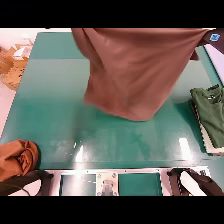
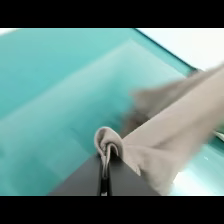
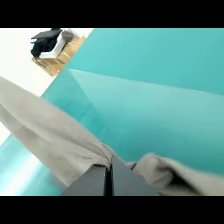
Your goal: Fold the shirts.
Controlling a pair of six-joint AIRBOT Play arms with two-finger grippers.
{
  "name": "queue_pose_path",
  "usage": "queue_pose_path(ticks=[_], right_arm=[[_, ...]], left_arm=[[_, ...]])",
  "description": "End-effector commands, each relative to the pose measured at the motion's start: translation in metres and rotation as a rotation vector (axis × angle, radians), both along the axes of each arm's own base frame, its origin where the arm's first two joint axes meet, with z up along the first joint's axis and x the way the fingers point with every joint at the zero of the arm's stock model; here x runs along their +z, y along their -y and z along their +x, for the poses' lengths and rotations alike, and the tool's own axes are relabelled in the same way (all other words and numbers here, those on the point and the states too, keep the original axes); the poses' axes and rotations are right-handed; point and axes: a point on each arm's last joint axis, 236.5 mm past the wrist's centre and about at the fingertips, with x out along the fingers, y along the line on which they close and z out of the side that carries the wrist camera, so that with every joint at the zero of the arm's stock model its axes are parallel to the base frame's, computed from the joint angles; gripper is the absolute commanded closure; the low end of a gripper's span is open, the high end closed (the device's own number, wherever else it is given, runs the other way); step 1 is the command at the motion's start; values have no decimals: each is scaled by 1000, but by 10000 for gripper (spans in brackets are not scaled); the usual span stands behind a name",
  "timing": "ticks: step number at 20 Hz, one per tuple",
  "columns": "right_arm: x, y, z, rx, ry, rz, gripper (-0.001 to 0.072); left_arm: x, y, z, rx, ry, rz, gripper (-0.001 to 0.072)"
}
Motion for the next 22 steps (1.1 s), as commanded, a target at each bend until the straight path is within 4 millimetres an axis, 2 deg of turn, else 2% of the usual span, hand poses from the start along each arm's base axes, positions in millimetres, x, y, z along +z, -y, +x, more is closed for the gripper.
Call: queue_pose_path(ticks=[1,4,6,8,11,14,16,17,18,19,20,21,22], right_arm=[[9,5,4,-37,38,5,696],[-10,16,35,-64,-6,32,695],[-44,18,64,-63,-87,60,695],[-94,5,94,-13,-177,59,695],[-194,-33,133,71,-367,64,695],[-296,-77,149,136,-556,56,695],[-344,-93,152,142,-635,48,695],[-357,-94,154,133,-657,51,695],[-361,-89,156,111,-675,63,693],[-359,-79,160,81,-691,85,580],[-351,-64,164,62,-700,109,289],[-340,-46,165,53,-714,134,174],[-327,-22,164,40,-748,173,174]], left_arm=[[10,-9,14,62,54,-1,687],[-24,-11,51,100,-19,7,687],[-64,-8,77,101,-110,17,686],[-115,-5,102,100,-222,33,686],[-202,1,132,106,-427,43,686],[-288,4,151,126,-613,40,685],[-331,5,156,145,-717,32,684],[-346,5,156,160,-762,24,621],[-350,4,156,162,-772,28,295],[-349,0,156,162,-778,28,76],[-343,-9,154,156,-792,30,72],[-335,-21,151,153,-813,30,71],[-324,-37,145,156,-854,25,72]])
